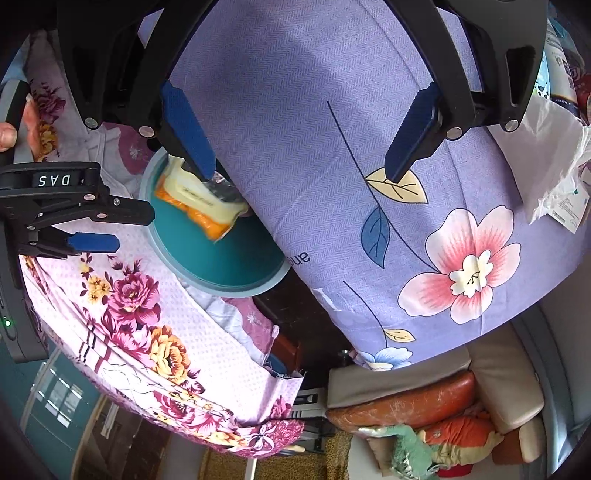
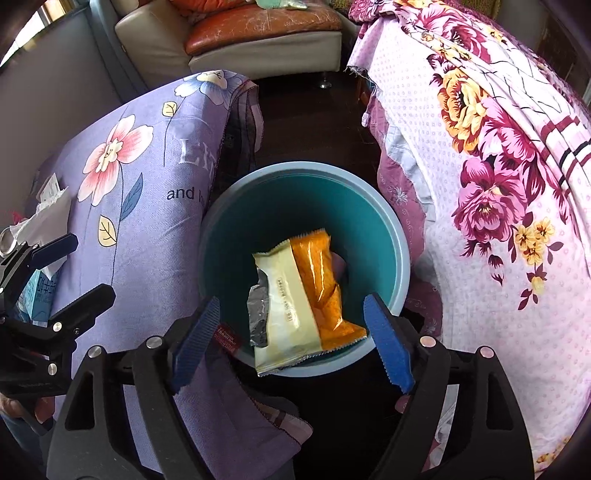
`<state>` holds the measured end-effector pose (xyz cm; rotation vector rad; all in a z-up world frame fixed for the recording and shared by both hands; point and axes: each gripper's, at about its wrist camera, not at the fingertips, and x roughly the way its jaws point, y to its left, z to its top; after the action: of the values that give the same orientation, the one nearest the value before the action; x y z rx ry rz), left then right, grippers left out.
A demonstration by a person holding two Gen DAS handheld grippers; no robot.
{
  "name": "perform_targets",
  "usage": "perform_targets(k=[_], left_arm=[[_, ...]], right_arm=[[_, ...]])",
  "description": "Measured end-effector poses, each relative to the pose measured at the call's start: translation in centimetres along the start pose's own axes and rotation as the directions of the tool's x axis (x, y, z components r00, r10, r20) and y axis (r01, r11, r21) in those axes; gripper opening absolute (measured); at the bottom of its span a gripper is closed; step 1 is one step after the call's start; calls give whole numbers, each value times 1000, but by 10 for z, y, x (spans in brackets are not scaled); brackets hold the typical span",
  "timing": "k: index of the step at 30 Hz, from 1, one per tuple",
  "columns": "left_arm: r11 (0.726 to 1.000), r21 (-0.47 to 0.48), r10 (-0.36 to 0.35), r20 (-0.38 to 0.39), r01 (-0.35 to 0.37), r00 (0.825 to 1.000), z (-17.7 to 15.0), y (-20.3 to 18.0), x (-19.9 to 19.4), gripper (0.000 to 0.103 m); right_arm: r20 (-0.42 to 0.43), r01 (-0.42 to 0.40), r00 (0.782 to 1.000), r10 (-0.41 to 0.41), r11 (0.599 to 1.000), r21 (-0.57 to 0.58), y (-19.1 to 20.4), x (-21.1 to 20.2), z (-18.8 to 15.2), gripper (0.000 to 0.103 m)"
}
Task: Collect trash
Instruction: 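Carry both snack bags over the teal bin and release them, then grasp the Coca-Cola can with the left gripper while the right grasps the milk carton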
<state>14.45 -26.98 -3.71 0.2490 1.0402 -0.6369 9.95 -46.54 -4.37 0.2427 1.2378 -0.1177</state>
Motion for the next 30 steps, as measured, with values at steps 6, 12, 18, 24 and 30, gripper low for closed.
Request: perform_targets(k=[6,12,18,24,30], left_arm=[[1000,-25,11,18,-10,1000,-16,13,-21,94],[998,-54,38,45,-36,998,-33,34,-49,94],[993,-93,76,67,-69,995,-56,67,-81,94],[984,-142,122,88,-109,989,-85,111,-115,94],[969,-193,173,100,-151,980,-117,161,-147,94]], right_arm=[[7,8,1000,-8,1000,-18,16,-13,-4,77],[7,6,1000,-6,998,-62,46,-26,-9,78],[-5,-5,1000,4,990,-139,94,-33,-16,78],[-27,-33,999,28,973,-226,155,-34,-22,78],[-65,-69,997,51,949,-307,219,-29,-28,78]])
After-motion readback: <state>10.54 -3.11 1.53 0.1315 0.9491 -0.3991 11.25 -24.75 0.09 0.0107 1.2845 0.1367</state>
